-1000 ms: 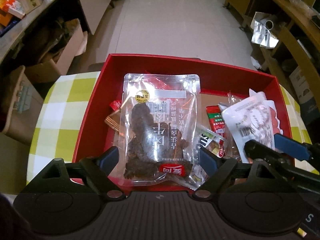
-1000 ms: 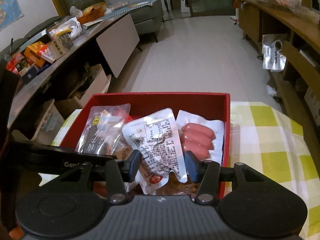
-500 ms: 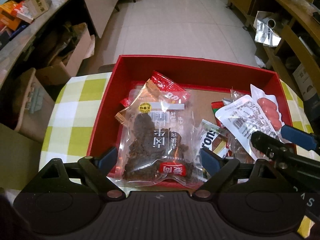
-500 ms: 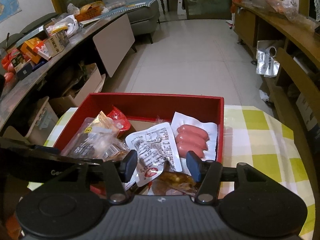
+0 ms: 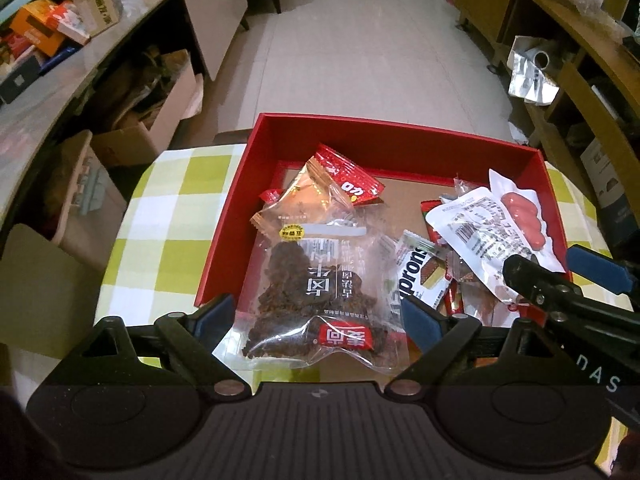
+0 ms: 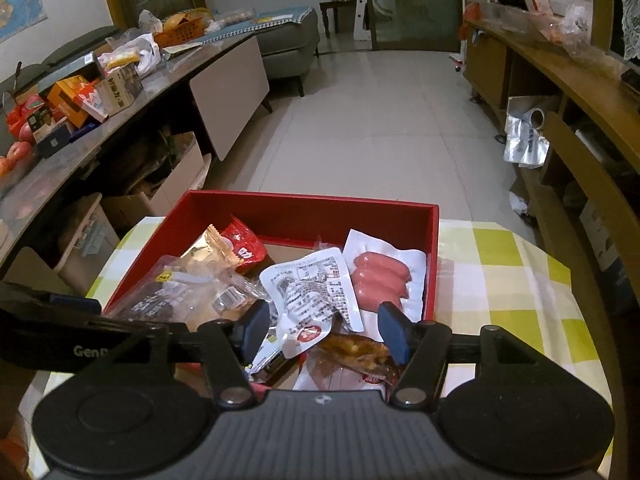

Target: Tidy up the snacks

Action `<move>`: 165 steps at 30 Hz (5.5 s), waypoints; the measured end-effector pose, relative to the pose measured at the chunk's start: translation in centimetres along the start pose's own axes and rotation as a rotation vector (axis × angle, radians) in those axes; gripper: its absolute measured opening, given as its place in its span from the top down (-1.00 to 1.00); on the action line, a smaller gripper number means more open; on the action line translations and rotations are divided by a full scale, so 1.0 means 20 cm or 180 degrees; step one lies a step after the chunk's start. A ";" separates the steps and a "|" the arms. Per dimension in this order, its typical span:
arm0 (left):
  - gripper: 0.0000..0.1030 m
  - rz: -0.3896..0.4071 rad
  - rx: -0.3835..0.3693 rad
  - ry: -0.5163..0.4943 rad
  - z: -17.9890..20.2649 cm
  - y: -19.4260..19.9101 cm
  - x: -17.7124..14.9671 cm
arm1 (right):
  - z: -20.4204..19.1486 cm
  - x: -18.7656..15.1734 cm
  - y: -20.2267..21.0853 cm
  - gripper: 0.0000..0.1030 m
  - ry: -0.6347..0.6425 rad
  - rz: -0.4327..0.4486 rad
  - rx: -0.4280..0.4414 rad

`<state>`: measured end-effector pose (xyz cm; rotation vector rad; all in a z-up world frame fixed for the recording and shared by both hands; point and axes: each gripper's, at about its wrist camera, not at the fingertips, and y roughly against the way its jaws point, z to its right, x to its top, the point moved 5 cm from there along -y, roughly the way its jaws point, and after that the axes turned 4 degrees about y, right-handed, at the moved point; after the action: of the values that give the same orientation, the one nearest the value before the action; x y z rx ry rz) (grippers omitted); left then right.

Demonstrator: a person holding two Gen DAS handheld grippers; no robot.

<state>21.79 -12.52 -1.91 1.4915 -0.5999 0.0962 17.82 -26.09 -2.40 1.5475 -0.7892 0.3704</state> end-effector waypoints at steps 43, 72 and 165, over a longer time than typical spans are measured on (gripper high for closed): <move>-0.87 -0.0576 0.0046 0.0179 -0.03 -0.15 -0.44 | -0.07 -0.27 0.19 -0.43 0.0123 -0.0285 0.0112; -0.43 -0.0808 -0.0052 0.0066 -0.07 -0.17 -0.52 | -0.14 -0.43 0.03 -0.43 0.0397 -0.0885 0.0095; -0.94 -0.0650 0.0054 -0.0416 0.14 -0.25 -0.56 | 0.00 -0.39 0.13 -0.43 0.0296 -0.0663 0.0161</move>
<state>13.33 -12.39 -11.30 1.5758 -0.5488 -0.1559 10.42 -23.90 -5.56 1.6306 -0.5440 0.3080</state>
